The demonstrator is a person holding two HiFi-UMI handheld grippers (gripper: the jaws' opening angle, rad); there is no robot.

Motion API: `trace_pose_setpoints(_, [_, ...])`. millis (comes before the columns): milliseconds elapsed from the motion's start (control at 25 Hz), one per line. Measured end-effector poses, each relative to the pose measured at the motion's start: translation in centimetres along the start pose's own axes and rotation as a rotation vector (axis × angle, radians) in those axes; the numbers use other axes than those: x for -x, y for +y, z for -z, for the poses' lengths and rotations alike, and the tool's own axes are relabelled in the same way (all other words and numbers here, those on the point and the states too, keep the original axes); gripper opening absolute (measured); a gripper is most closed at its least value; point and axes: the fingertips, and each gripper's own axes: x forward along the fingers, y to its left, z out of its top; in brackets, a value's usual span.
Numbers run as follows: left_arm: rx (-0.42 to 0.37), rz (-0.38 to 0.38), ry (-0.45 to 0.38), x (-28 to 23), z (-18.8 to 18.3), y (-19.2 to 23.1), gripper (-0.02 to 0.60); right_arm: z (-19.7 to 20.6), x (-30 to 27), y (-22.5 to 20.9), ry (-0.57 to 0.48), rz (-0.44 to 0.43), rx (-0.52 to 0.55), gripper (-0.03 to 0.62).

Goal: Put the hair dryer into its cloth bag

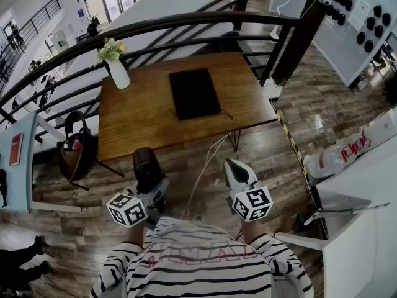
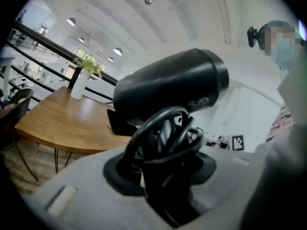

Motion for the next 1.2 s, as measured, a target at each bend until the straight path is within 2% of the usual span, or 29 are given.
trace_pose_setpoints(160, [0.003, -0.006, -0.005, -0.1, 0.1, 0.0, 0.183, 0.0, 0.1, 0.1, -0.037, -0.047, -0.059, 0.0])
trace_pose_setpoints(560, [0.033, -0.023, 0.006, -1.4, 0.2, 1.4, 0.183, 1.0, -1.3, -0.5, 0.031, -0.044, 0.114, 0.002])
trace_pose_setpoints(960, [0.042, 0.016, 0.027, -7.3, -4.7, 7.8, 0.183, -0.4, -8.0, -4.3, 0.056, 0.032, 0.119, 0.002])
trace_pose_setpoints(1200, [0.034, 0.033, 0.049, -10.8, -8.6, 12.5, 0.181, -1.8, -14.2, -6.4, 0.076, 0.058, 0.119, 0.002])
